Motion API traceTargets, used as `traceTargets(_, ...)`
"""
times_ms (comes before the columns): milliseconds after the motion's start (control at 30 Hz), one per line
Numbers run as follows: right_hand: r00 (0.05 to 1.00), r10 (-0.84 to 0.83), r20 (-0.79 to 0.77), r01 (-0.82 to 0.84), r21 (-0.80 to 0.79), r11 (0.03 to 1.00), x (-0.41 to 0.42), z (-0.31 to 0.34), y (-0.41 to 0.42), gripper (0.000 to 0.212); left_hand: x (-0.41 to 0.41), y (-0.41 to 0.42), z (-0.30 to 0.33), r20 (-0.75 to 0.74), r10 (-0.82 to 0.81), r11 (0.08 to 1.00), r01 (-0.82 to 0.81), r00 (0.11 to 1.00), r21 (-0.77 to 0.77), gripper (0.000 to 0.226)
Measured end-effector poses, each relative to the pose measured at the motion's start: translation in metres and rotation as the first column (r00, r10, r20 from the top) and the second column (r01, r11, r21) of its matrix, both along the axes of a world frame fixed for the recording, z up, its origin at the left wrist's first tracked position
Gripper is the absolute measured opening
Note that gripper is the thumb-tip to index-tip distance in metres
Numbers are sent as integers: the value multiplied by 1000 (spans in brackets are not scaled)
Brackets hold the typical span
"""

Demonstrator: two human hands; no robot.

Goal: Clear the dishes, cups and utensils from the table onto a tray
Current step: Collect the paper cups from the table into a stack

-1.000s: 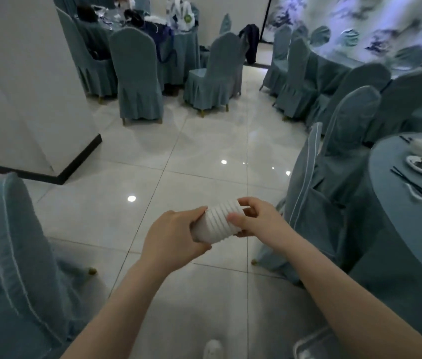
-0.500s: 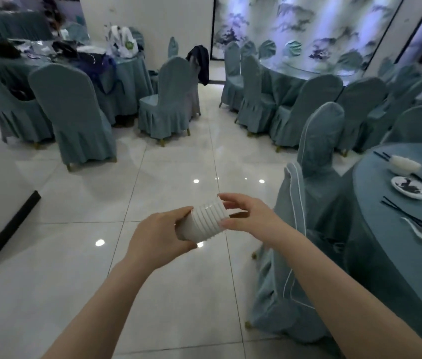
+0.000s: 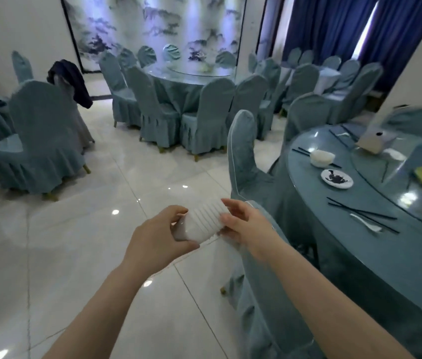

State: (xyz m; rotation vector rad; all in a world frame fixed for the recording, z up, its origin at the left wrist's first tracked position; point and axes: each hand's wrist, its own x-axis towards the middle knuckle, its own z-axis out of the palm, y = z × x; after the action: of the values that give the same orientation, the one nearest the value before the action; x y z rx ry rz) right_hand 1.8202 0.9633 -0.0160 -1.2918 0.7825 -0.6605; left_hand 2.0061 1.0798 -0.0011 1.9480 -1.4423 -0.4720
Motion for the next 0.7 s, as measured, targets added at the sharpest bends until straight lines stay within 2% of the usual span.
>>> traceTargets(167, 985, -150, 85, 143, 81, 986, 15, -2, -49, 71, 26, -94, 9, -101, -187, 981, 190, 977, 23, 66)
traceTargets(333, 921, -337, 193, 309, 163, 937, 34, -4, -126, 64, 42, -202, 8, -109, -315, 949, 315, 943, -18, 61)
traceTargets(500, 884, -385, 267, 334, 217, 917, 54, -5, -215, 54, 55, -301, 7, -102, -411, 911, 413, 906, 5, 57)
traceTargets(700, 833, -484, 269, 434, 224, 872, 56, -14, -301, 64, 66, -407, -1, -215, -496, 852, 519, 841, 67, 46)
